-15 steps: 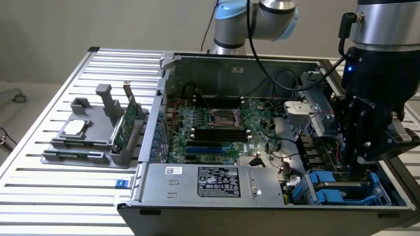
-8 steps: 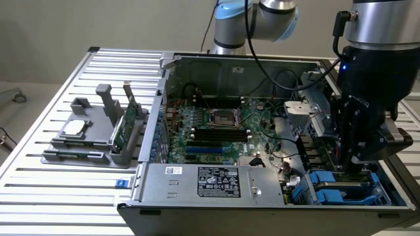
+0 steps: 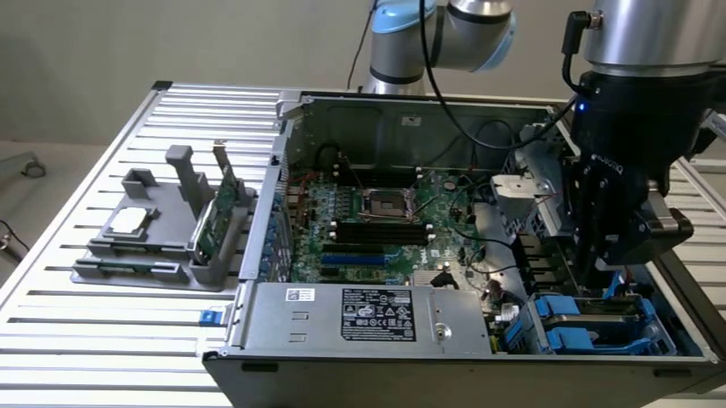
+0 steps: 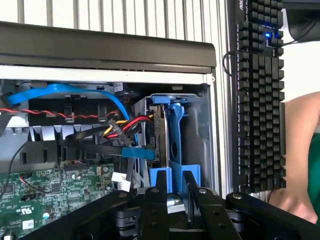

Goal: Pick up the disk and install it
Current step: 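Insert the second disk wire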

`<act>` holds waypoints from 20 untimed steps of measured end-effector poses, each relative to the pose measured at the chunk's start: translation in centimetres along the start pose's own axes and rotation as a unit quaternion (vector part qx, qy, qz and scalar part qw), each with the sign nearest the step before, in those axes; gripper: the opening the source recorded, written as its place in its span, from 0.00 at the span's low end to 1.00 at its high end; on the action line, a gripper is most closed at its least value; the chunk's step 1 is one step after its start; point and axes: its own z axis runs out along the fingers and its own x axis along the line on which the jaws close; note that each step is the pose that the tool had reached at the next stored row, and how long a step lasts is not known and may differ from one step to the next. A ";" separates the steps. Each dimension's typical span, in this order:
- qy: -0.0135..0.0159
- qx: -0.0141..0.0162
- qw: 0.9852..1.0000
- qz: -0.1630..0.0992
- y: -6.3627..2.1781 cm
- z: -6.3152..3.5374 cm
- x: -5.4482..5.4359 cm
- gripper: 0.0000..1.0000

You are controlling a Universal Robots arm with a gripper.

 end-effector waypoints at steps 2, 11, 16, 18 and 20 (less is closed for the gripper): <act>0.000 0.000 1.000 0.000 0.02 -0.11 0.3 0.27; -0.001 0.000 1.000 0.000 0.49 0.12 0.8 0.27; -0.001 0.000 1.000 0.000 0.60 0.18 1.0 0.27; 0.000 0.000 1.000 0.000 0.67 0.22 1.1 0.27; -0.001 0.000 1.000 0.000 0.76 0.23 1.2 0.27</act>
